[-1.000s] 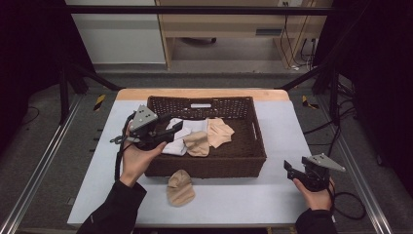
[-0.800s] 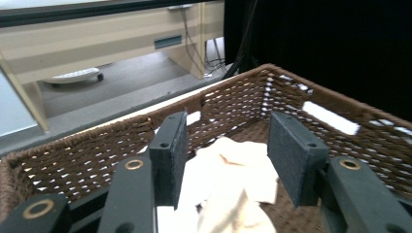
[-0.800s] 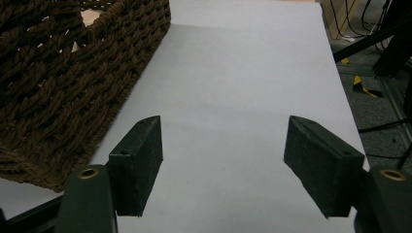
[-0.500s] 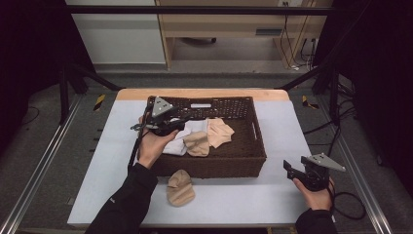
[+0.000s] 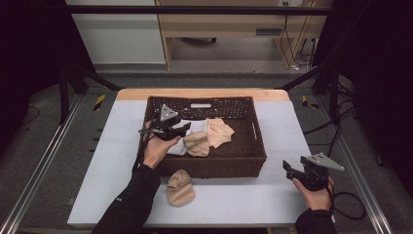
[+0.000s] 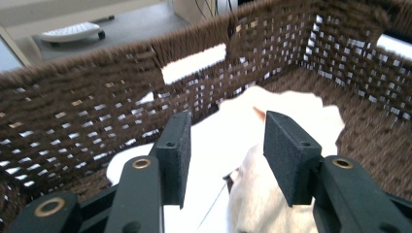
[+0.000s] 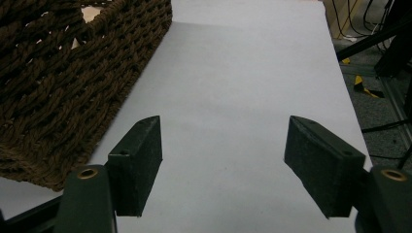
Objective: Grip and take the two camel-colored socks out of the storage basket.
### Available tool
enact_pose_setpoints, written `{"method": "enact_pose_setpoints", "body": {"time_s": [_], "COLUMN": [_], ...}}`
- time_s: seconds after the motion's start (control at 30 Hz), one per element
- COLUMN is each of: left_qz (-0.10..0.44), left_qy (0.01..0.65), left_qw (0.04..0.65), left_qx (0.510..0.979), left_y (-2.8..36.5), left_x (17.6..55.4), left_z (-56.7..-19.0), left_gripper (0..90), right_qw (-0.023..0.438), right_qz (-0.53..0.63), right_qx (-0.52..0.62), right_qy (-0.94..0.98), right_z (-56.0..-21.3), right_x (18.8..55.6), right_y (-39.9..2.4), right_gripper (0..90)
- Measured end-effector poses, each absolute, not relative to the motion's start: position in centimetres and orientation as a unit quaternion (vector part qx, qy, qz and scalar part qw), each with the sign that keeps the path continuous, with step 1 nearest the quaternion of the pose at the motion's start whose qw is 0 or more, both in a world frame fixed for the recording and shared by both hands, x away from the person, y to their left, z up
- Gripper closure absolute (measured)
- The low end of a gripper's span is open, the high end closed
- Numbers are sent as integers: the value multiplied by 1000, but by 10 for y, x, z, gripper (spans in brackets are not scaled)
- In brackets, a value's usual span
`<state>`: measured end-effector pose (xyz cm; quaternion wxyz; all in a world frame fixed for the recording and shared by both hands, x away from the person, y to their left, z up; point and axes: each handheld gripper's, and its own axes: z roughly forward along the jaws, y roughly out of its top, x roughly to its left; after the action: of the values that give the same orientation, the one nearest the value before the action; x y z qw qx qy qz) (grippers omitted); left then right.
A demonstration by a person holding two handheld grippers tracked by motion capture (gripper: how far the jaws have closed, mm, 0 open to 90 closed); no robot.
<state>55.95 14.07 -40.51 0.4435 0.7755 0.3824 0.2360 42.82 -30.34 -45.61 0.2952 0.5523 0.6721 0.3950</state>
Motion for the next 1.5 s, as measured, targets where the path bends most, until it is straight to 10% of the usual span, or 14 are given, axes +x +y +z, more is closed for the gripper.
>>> {"method": "enact_pose_setpoints", "body": {"time_s": [0.63,0.9,1.5], "left_qz": [203,163,189], "left_qy": [358,356,364], "left_qw": [340,323,447], "left_qx": [846,862,795], "left_y": [127,126,141], "left_x": [560,561,551], "left_z": [-426,-428,-399], "left_gripper": [511,760,861], "right_qw": [294,295,297], "right_qz": [389,388,390], "right_qx": [551,550,549], "right_qy": [678,678,677], "right_z": [-457,-457,-456], "right_x": [429,428,428], "right_y": [-301,-301,-303], "right_gripper": [303,303,302]}}
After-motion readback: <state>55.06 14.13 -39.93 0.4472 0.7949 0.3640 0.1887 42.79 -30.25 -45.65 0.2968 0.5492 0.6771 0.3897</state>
